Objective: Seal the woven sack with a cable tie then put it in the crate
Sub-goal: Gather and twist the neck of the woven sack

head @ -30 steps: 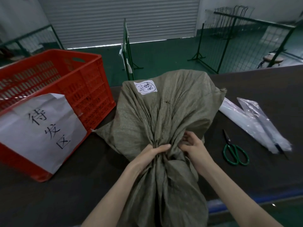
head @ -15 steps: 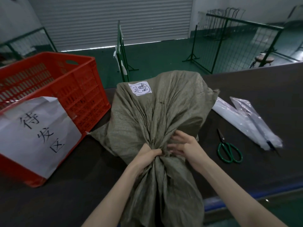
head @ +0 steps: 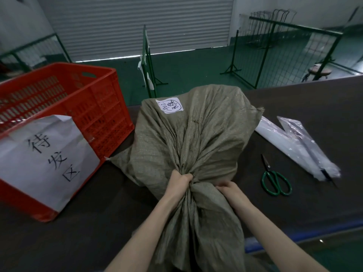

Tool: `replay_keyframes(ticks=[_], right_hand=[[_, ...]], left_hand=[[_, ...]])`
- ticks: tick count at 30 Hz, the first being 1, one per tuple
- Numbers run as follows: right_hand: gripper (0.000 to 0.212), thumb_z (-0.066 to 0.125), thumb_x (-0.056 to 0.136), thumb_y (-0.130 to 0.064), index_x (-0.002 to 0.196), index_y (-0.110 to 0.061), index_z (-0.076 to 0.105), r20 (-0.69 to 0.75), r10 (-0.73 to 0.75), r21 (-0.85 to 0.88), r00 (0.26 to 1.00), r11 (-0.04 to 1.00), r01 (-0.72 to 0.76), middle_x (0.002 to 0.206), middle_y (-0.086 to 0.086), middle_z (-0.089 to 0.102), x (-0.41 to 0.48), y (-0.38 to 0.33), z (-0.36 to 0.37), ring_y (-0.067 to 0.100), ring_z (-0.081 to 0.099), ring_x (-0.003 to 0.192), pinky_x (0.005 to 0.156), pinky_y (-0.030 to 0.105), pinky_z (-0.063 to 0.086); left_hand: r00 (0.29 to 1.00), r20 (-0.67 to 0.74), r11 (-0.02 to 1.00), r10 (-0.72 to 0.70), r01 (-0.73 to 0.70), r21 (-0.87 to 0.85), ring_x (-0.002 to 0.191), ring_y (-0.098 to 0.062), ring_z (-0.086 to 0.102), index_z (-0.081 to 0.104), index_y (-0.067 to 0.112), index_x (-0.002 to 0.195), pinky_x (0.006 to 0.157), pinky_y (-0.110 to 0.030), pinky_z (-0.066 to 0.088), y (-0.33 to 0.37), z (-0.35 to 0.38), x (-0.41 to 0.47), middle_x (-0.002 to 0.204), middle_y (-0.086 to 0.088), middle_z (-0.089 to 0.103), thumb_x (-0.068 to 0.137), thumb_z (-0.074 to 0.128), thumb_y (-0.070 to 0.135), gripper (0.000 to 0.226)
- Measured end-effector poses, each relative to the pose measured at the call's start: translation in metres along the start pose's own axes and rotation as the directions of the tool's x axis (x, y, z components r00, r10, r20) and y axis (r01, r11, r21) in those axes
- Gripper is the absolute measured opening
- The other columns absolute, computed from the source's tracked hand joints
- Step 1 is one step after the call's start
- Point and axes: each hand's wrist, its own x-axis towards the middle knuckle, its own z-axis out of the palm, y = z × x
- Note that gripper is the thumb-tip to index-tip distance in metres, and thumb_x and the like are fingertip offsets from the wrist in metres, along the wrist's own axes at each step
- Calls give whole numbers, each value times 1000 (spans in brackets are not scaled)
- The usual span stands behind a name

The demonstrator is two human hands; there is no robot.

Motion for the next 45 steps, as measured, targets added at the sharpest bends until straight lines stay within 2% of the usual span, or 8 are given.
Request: replay_keyframes(ticks=[4,7,18,22,26,31,36,45], right_hand=[[32,58,85,3,117,5,56,17,-32,39,999,999,31,100,13,61,2,-5,4,18,55,92,60,7,43],[40,60,79,11,118,5,54,14,-46,194,999,980,42,106,18,64,2,-11,2,23,60,95,73,19,49],[16,56,78,12,80,0,66,-18,-123,371,992,921,121,74,16,67,-2,-46,12,25,64,71,66,30,51],[29,48,75,12,98,10,66,137,-104,395,985,918,42,102,29,67,-3,-50,9,38,63,99,92,44,50],[33,48,74,10,101,8,68,218,-155,374,964,925,64,103,22,71,-7,-46,5,31,66,100,91,36,50],[17,56,80,1,85,-8,70,-91,-123,265,988,954,143,80,9,70,-3,-24,10,21,63,80,65,25,47],[37,59,88,-39,116,-16,52,85,40,57,996,997,-45,105,2,62,-7,4,11,17,58,98,83,31,43],[32,63,84,-7,114,-8,52,46,-64,-11,997,998,65,110,8,63,-23,20,23,13,56,92,64,10,43]], left_hand=[[998,-12,995,-54,53,-81,104,-19,47,42,1,119,87,-22,35,0,-2,0,108,-6,49,85,51,-3,36],[994,36,985,-102,106,-135,103,-19,52,46,5,109,84,-26,41,0,-6,0,109,-6,57,78,57,5,33],[946,323,995,2,31,-97,108,-7,65,66,17,117,96,-23,47,-3,-11,-1,114,5,71,81,72,30,39],[952,303,995,52,-25,-92,107,-11,66,68,16,115,97,-25,48,-9,-14,4,112,3,73,79,74,14,37],[966,251,993,58,-31,-112,98,-5,68,69,18,107,88,-18,51,-14,-14,9,103,6,74,77,71,0,35],[989,148,989,-15,37,-146,107,-13,66,63,8,121,97,-30,50,-21,-8,14,112,-1,72,74,67,6,47],[995,20,974,-97,99,-205,102,-21,65,61,5,119,95,-33,51,-20,1,15,109,-10,70,77,55,-4,44],[974,-67,920,-218,182,-347,84,-24,65,55,-6,110,66,-25,52,-10,10,13,103,-21,66,75,55,-8,35]])
